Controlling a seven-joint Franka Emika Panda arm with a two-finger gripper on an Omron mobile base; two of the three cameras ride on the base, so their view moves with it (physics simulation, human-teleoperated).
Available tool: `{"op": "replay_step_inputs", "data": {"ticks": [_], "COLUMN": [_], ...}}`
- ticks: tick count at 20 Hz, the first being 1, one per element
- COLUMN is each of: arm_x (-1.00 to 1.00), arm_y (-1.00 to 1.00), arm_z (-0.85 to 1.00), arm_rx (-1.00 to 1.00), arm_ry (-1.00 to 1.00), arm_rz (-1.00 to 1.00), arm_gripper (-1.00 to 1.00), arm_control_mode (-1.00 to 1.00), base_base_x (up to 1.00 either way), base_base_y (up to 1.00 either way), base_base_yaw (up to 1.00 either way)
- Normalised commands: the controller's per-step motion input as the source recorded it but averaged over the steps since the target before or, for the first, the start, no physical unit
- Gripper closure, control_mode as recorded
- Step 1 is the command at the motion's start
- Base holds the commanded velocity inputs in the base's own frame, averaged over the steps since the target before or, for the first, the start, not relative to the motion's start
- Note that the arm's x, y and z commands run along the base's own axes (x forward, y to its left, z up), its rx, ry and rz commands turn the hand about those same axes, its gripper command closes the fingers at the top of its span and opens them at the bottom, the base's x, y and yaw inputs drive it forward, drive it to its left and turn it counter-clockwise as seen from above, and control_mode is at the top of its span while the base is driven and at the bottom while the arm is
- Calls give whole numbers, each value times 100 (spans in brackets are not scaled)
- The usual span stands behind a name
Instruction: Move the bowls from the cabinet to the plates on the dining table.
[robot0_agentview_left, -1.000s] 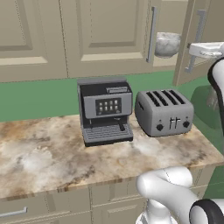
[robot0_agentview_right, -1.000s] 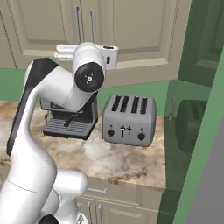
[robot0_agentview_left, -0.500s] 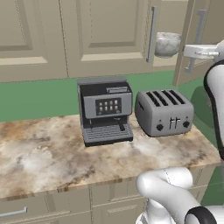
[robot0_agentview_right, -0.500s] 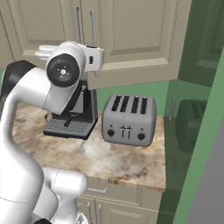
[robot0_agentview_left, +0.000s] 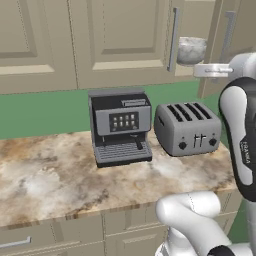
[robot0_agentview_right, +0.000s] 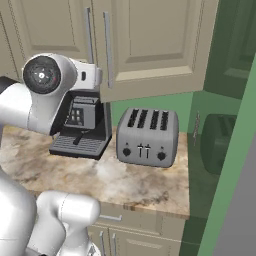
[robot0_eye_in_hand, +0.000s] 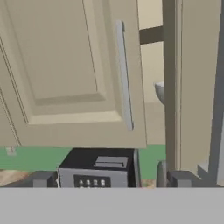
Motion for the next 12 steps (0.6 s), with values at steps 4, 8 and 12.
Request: {"op": "replay_step_inputs", "data": {"ticks": [4, 8, 12], "arm_x": [1, 10, 16], "arm_y": [24, 28, 24], "arm_z": [-26, -26, -6], "arm_rx": [-19, -26, -24], "arm_ry": [12, 12, 10], "arm_rz": [0, 0, 0], "arm_gripper": [-100, -100, -100], "arm_control_mode": [-100, -100, -100], "base_base_x": [0, 0, 0], "base_base_y": [0, 0, 0], "base_base_yaw": [0, 0, 0]}}
